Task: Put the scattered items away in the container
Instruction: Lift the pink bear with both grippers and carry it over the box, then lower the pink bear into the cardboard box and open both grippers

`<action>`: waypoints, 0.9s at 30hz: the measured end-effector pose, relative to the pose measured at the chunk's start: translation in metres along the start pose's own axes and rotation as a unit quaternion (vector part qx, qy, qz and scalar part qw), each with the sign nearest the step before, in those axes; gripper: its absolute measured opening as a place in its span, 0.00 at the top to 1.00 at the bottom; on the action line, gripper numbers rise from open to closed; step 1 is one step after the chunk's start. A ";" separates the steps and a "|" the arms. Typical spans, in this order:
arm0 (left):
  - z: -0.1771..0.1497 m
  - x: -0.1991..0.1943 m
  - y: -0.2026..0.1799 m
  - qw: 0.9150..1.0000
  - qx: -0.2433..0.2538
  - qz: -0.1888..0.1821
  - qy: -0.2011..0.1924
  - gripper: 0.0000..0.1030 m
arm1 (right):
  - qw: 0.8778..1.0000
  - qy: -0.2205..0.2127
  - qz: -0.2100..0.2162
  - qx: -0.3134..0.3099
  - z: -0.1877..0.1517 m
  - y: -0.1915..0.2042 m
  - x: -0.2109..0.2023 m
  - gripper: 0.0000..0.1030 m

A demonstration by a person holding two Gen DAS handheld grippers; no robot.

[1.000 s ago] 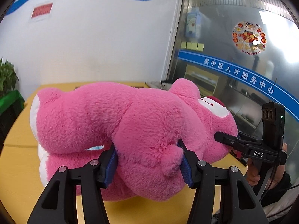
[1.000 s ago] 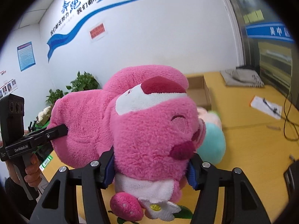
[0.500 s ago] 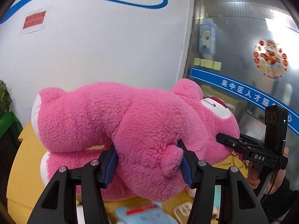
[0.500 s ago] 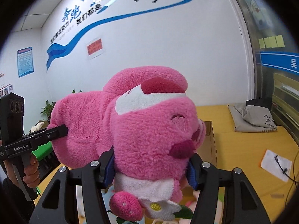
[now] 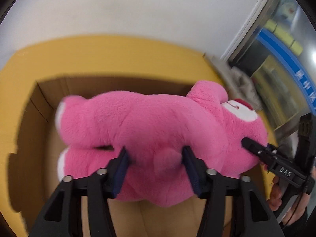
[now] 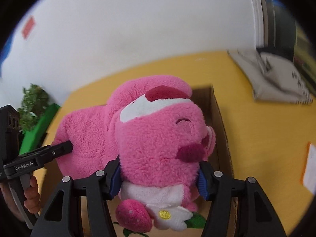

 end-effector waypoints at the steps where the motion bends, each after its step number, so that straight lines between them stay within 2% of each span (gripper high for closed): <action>1: 0.002 0.002 -0.002 1.000 0.003 0.000 -0.007 0.50 | 1.000 0.009 -0.016 0.008 -0.004 -0.007 0.015 0.42; 6: 0.009 -0.002 -0.007 1.000 -0.006 0.015 -0.010 0.43 | 0.999 -0.001 -0.013 0.032 -0.002 -0.019 0.017 0.34; 8: 0.013 -0.005 -0.010 1.000 -0.016 0.020 -0.016 0.35 | 0.999 -0.006 -0.021 0.037 0.002 -0.023 0.019 0.27; 9: 0.015 -0.006 -0.014 0.999 -0.020 0.024 -0.018 0.35 | 0.999 -0.010 -0.025 0.038 0.006 -0.024 0.020 0.23; 11: 0.016 -0.015 -0.014 0.999 -0.018 0.033 -0.020 0.35 | 0.999 -0.015 -0.031 0.037 0.005 -0.022 0.015 0.21; 14: 0.010 -0.053 -0.023 0.997 0.010 0.055 -0.052 0.35 | 0.999 -0.029 -0.027 0.019 0.005 -0.017 -0.006 0.20; 16: -0.001 -0.098 -0.039 0.994 0.030 0.051 -0.088 0.35 | 0.999 -0.051 -0.019 0.000 0.002 -0.012 -0.032 0.18; 18: -0.021 -0.140 -0.050 0.991 0.043 0.048 -0.119 0.26 | 0.998 -0.063 0.013 -0.008 -0.008 -0.003 -0.061 0.14; 20: -0.052 -0.187 -0.063 0.985 0.050 0.056 -0.156 0.04 | 0.996 -0.075 0.050 -0.018 -0.025 0.008 -0.093 0.13; 21: -0.067 -0.206 -0.069 0.982 0.051 0.063 -0.173 0.00 | 0.994 -0.083 0.063 -0.027 -0.036 0.015 -0.110 0.10; 22: -0.087 -0.226 -0.074 0.978 0.051 0.072 -0.189 0.00 | 0.993 -0.089 0.072 -0.036 -0.046 0.021 -0.125 0.07; 23: -0.105 -0.241 -0.078 0.975 0.049 0.081 -0.200 0.00 | 0.991 -0.095 0.080 -0.044 -0.056 0.028 -0.138 0.00; 27: -0.179 -0.272 -0.085 0.970 0.026 0.098 -0.220 0.00 | 0.985 -0.118 0.106 -0.069 -0.097 0.054 -0.183 0.00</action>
Point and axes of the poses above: each gripper's, at about its wrist camera, not at the fingertips, and x roughly the way its jaws point, y to its left, z to its top, the point moved 9 cm from there along x, roughly the way its jaws point, and after that the axes turned 10 degrees about y, right-handed, at the moved point
